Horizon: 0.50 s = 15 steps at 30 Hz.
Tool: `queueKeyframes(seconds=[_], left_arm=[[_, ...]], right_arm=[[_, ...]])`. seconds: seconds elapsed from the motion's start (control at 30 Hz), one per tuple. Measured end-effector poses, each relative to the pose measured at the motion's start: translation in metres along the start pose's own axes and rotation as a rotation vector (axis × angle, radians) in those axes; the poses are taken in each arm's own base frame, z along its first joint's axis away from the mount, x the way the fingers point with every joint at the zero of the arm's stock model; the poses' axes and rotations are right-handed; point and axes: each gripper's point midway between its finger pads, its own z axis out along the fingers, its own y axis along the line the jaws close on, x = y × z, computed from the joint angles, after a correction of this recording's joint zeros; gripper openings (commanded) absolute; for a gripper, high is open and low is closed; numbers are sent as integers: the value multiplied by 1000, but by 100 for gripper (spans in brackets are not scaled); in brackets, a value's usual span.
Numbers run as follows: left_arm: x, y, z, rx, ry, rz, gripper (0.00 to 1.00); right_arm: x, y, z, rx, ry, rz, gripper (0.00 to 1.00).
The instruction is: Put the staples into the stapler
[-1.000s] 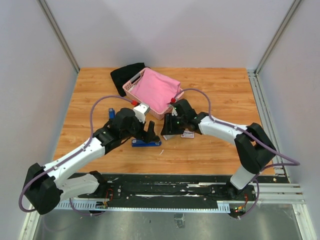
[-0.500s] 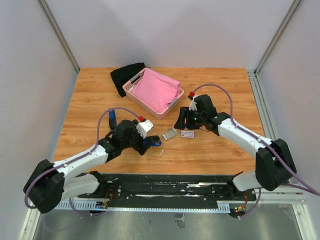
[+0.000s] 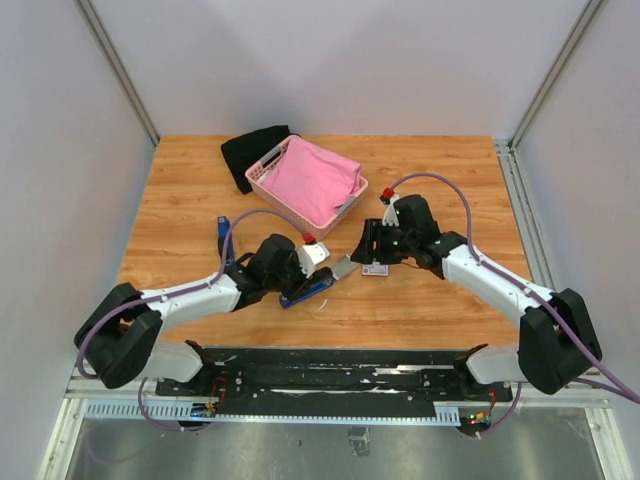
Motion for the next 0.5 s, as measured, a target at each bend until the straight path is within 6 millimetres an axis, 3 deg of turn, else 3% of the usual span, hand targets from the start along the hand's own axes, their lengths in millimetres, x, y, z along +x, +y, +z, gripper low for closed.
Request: queueKeyframes(seconds=[0.1,0.27,0.37,0.5], left_arm=[[-12,-18,10,55,6,5,28],[-24,-28,26,71,29,-43,56],[-28,-28,27,47,30,-57,60],[-16,-26,24,14,80,-71,63]], right_arm=[[1,-3,-5,4,-10,11,56],[4,-10,-11,17,-21,28,55],[4,-15,-13,27,-27,39,55],[1,-21,-16,41,-41,51,55]])
